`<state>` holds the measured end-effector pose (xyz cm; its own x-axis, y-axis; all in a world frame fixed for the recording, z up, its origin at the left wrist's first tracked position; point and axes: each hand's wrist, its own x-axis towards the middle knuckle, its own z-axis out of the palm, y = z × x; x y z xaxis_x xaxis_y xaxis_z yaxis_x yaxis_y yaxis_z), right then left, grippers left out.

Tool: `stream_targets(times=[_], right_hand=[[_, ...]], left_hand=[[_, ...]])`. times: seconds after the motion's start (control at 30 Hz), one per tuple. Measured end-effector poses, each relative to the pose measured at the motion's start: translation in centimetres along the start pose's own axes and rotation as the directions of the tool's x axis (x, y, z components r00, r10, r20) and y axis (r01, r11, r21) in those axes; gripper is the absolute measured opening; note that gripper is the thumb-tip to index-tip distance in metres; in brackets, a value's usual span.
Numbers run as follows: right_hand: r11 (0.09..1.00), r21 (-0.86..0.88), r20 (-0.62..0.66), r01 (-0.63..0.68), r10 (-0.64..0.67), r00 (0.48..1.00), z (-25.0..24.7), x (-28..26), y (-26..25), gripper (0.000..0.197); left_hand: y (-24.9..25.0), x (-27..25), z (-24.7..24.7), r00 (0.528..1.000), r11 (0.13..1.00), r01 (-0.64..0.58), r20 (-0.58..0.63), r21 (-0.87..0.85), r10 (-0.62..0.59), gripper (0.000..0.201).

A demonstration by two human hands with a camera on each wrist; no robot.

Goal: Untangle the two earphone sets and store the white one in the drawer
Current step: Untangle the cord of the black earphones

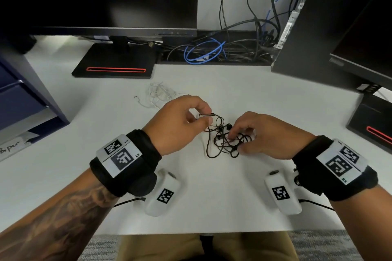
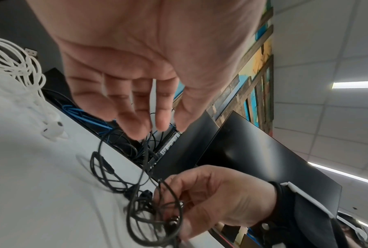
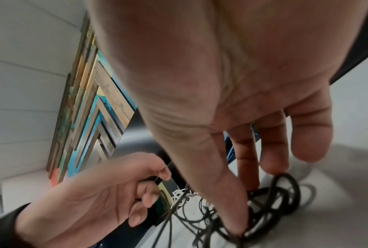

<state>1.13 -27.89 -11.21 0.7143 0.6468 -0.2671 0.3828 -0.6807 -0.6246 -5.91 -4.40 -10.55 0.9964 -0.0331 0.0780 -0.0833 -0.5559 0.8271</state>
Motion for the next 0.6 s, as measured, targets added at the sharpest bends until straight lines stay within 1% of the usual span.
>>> stream_targets(times=[0.07, 0.13, 0.23, 0.3, 0.4, 0.5, 0.53, 0.6], right_hand=[[0.999, -0.031, -0.02, -0.019, 0.018, 1.0, 0.1, 0.0, -0.1, 0.02], [1.0, -0.012, -0.07, -0.01, 0.009, 0.997, 0.1, 0.0, -0.2, 0.017], [0.994, 0.097, -0.191, 0.044, -0.025, 0.981, 0.0, 0.0, -0.6, 0.016], [0.978, 0.187, -0.248, 0.09, -0.042, 0.968, 0.0, 0.1, -0.9, 0.015], [0.923, 0.343, -0.264, 0.175, -0.084, 0.961, 0.2, 0.2, -1.2, 0.012], [0.858, 0.44, -0.293, 0.265, -0.142, 0.945, 0.3, 0.2, -1.7, 0.013], [0.835, 0.471, -0.298, 0.284, -0.152, 0.942, 0.4, 0.1, -1.9, 0.014], [0.796, 0.519, -0.295, 0.311, -0.175, 0.939, 0.4, 0.0, -2.3, 0.018]], left_hand=[[0.4, -0.1, 0.0, 1.0, 0.998, -0.025, 0.003, -0.051, 0.026, 0.003], [0.7, -0.1, 0.1, 0.999, 0.995, -0.039, 0.022, -0.095, 0.041, 0.003], [0.7, 0.0, 0.2, 0.997, 0.99, -0.069, 0.037, -0.121, 0.074, 0.007], [0.7, -0.1, 0.2, 0.996, 0.989, -0.067, 0.051, -0.133, 0.074, 0.008], [0.4, -0.1, 0.3, 0.996, 0.99, -0.061, 0.057, -0.123, 0.069, 0.02], [0.4, -0.1, 0.5, 0.997, 0.986, -0.058, 0.035, -0.159, 0.065, 0.032], [0.5, -0.1, 0.5, 0.998, 0.982, -0.055, 0.031, -0.18, 0.061, 0.031], [0.6, 0.0, 0.4, 0.998, 0.983, -0.067, 0.009, -0.17, 0.07, 0.019]])
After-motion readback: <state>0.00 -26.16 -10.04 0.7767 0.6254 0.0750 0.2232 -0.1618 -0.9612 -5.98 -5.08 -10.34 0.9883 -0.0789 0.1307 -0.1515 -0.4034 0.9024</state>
